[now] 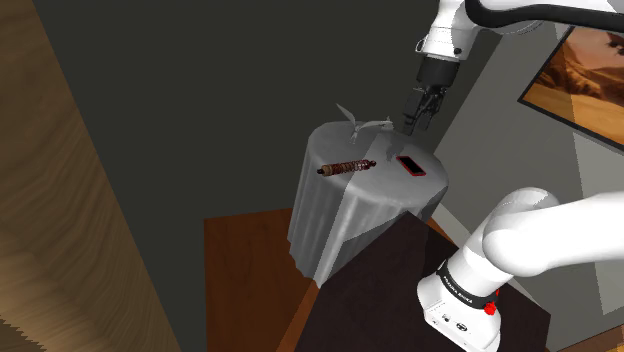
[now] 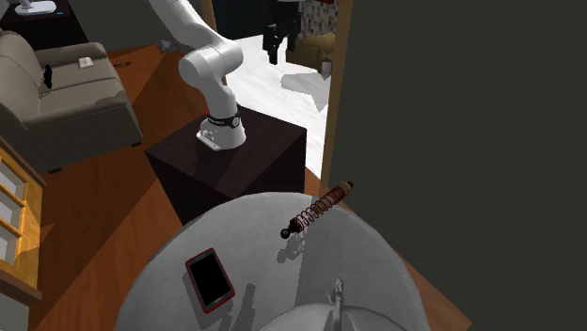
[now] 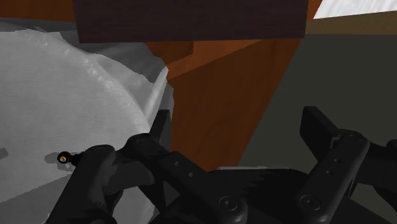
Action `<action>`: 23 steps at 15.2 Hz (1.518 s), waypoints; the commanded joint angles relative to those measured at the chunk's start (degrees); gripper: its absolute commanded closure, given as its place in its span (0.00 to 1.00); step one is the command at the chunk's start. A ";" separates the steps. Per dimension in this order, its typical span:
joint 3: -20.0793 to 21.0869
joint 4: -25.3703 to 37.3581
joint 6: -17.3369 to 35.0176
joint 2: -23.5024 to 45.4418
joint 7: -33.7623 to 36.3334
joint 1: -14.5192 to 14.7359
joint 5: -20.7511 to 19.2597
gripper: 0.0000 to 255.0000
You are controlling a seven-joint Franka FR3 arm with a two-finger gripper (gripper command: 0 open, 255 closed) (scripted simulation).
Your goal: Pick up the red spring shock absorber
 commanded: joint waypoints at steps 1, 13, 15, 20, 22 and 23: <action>0.00 0.00 0.00 0.00 0.00 0.00 0.00 0.00; -5.91 -3.73 19.74 17.61 -19.03 0.77 -11.24 0.00; -6.68 -3.29 23.15 21.44 -21.71 0.79 -12.82 0.00; -8.20 -0.86 31.36 31.72 -27.86 0.75 -16.35 0.00; -8.61 0.63 34.42 36.02 -30.09 0.66 -17.63 0.00; -8.77 1.48 35.90 38.20 -31.16 0.60 -18.24 0.00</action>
